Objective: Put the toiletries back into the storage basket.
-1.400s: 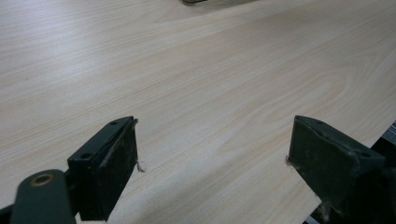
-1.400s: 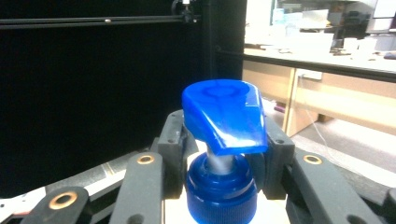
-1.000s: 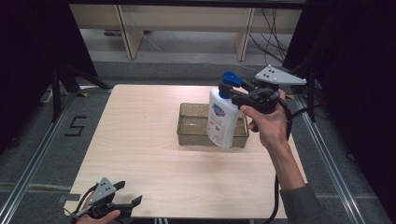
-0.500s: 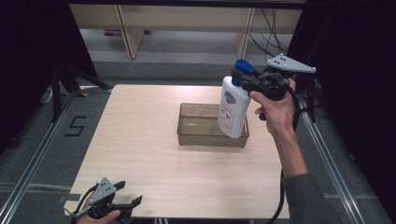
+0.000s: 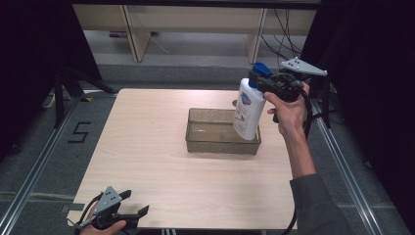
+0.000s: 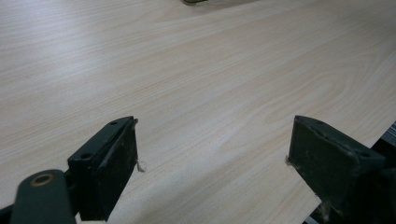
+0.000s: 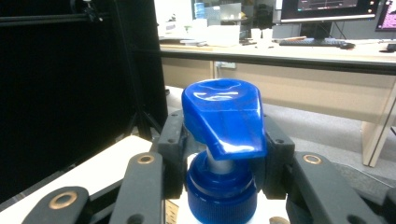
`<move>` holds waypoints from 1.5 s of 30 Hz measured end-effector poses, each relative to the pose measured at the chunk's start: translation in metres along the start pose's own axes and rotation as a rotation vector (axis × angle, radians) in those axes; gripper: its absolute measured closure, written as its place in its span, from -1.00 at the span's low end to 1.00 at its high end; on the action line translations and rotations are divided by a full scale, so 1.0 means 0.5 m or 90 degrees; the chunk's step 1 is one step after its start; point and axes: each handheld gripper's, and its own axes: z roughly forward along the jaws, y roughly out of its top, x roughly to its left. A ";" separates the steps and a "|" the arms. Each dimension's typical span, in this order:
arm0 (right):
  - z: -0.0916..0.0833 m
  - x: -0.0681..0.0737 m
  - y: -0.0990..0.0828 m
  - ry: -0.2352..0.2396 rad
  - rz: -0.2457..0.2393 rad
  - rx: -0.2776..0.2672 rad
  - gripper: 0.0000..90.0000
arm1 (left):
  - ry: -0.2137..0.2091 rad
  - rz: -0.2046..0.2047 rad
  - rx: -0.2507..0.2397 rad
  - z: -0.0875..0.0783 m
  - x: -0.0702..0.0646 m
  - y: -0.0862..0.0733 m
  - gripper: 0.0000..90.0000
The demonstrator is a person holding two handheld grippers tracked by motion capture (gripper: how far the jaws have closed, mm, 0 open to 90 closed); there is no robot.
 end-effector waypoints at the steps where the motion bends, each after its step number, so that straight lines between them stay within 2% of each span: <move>1: 0.002 -0.001 -0.003 -0.004 0.006 0.003 0.36 | 0.000 0.000 0.000 0.000 0.000 0.000 -0.67; 9: 0.012 -0.021 -0.024 -0.018 0.009 0.002 0.36 | -0.002 0.000 0.000 0.000 0.000 0.000 -0.67; 18: 0.009 -0.029 -0.042 -0.021 0.022 0.012 0.36 | -0.002 0.004 0.004 0.000 0.002 0.000 -0.67; 19: 0.010 -0.033 -0.044 -0.021 0.013 0.011 0.36 | -0.001 0.005 0.007 -0.001 0.002 0.000 -0.67; 20: 0.009 -0.033 -0.048 -0.019 0.021 0.012 0.36 | -0.001 -0.001 0.001 0.001 0.001 0.000 -0.67; 22: 0.010 -0.036 -0.053 -0.019 0.019 0.012 0.36 | -0.005 0.007 0.004 0.000 0.005 -0.001 -0.67; 26: 0.010 -0.041 -0.068 -0.021 0.020 0.018 0.36 | -0.001 -0.001 -0.001 0.000 0.002 0.000 -0.67; 28: 0.011 -0.042 -0.079 -0.022 0.031 0.025 0.36 | -0.002 -0.001 -0.002 0.000 0.001 0.000 -0.67; 30: 0.012 -0.044 -0.081 -0.021 0.026 0.021 0.36 | -0.002 -0.002 -0.002 0.000 0.001 0.000 -0.67; 31: 0.010 -0.040 -0.083 -0.025 0.040 0.029 0.36 | 0.000 0.004 0.003 -0.001 0.003 0.000 -0.67; 32: 0.012 -0.043 -0.089 -0.020 0.030 0.025 0.36 | -0.002 -0.001 -0.002 0.000 0.002 0.000 -0.67; 36: 0.012 -0.042 -0.096 -0.022 0.038 0.033 0.36 | 0.001 0.000 0.003 0.000 0.001 0.000 -0.67; 45: 0.011 -0.041 -0.121 -0.025 0.021 0.047 0.36 | 0.000 -0.002 -0.001 0.000 0.003 0.000 -0.67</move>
